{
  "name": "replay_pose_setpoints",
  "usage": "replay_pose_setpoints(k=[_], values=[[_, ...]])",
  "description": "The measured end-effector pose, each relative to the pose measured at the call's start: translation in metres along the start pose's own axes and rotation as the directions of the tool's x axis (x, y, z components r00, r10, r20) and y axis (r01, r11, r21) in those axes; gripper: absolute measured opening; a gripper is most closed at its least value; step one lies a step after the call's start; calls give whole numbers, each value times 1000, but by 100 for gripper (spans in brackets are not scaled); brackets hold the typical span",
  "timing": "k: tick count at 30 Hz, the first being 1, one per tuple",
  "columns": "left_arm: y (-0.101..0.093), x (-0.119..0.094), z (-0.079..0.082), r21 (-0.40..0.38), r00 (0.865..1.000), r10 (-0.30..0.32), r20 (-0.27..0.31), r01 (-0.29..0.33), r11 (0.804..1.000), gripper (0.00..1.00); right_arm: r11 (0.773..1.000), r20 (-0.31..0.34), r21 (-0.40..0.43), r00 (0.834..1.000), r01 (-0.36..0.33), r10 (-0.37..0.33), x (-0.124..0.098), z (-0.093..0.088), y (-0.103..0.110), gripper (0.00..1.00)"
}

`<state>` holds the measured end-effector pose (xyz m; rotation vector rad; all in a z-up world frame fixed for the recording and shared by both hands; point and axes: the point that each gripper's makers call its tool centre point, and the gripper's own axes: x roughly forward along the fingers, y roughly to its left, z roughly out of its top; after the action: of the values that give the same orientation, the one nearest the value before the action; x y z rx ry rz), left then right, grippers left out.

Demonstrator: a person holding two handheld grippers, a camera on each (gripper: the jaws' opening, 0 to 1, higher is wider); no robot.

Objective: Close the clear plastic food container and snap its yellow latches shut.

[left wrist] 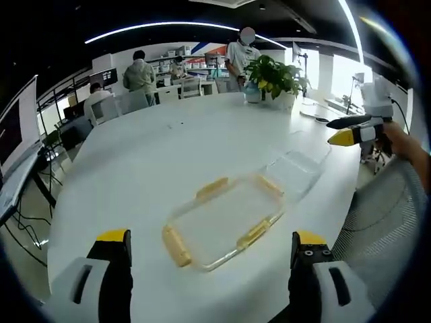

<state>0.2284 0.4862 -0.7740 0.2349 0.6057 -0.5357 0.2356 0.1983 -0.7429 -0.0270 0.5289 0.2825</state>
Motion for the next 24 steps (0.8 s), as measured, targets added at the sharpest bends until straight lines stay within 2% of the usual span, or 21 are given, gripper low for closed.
replay_pose_setpoints(k=[10, 12, 24], values=[[1, 0, -4, 29, 1000, 13, -24, -12, 999, 95, 1000, -25, -13, 1000, 1, -2, 1, -5, 1, 90], [-1, 0, -2, 27, 1000, 2, -13, -1, 1000, 95, 1000, -24, -14, 1000, 1, -1, 1, -5, 1, 90], [-2, 1, -5, 51, 1000, 3, -28, -2, 999, 95, 1000, -19, -14, 1000, 4, -5, 0, -3, -1, 87]])
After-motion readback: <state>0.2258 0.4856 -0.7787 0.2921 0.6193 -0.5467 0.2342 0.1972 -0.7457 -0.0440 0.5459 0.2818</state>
